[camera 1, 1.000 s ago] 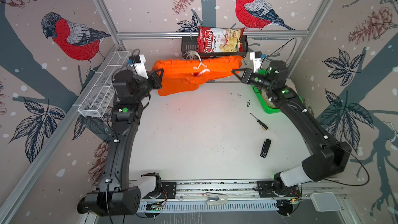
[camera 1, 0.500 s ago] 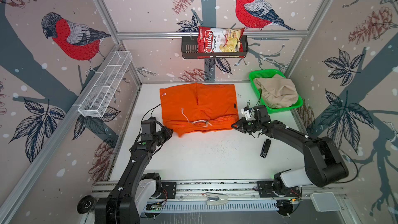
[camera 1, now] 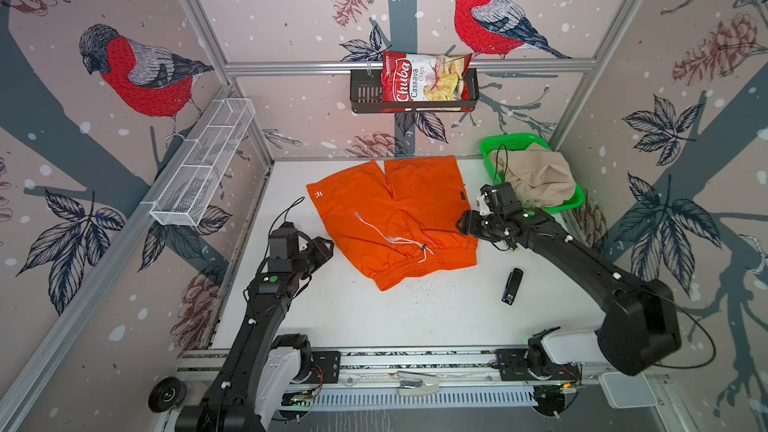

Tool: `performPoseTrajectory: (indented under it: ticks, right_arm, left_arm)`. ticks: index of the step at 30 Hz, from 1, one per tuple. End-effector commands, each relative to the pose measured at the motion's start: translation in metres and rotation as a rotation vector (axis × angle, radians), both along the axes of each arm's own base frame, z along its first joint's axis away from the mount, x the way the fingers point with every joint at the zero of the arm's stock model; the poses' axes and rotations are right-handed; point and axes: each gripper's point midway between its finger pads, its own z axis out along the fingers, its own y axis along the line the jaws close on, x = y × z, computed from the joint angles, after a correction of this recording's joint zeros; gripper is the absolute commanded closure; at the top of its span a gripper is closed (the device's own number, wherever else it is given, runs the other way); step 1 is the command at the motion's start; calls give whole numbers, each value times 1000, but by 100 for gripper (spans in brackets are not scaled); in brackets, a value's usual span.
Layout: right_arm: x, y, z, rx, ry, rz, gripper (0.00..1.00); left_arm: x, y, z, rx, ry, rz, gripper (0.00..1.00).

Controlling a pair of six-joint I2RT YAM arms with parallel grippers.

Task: Fold and stack the shorts
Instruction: 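Lay the shorts flat on the table and release both grippers, then grasp the waistband near the drawstring with both grippers close together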

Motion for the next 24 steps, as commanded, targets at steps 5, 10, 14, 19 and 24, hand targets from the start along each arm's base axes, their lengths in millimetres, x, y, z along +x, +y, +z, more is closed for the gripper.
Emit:
performPoseTrajectory:
  ticks: [5, 10, 14, 19, 24]
  right_arm:
    - [10, 1, -10, -20, -21, 66, 34]
    - [14, 21, -45, 79, 30, 72, 38]
    - [12, 21, -75, 54, 73, 64, 42]
    - [-5, 19, -108, 50, 140, 46, 56]
    - [-36, 19, -132, 83, 199, 21, 60]
  left_arm:
    - [6, -82, -3, -90, -50, -240, 49]
    - [23, -107, -24, -74, -17, -277, 51]
    - [39, -123, -34, -105, -11, -300, 52]
    - [60, -120, -60, -19, 74, -293, 54]
    - [64, -101, -99, 28, 185, -266, 55]
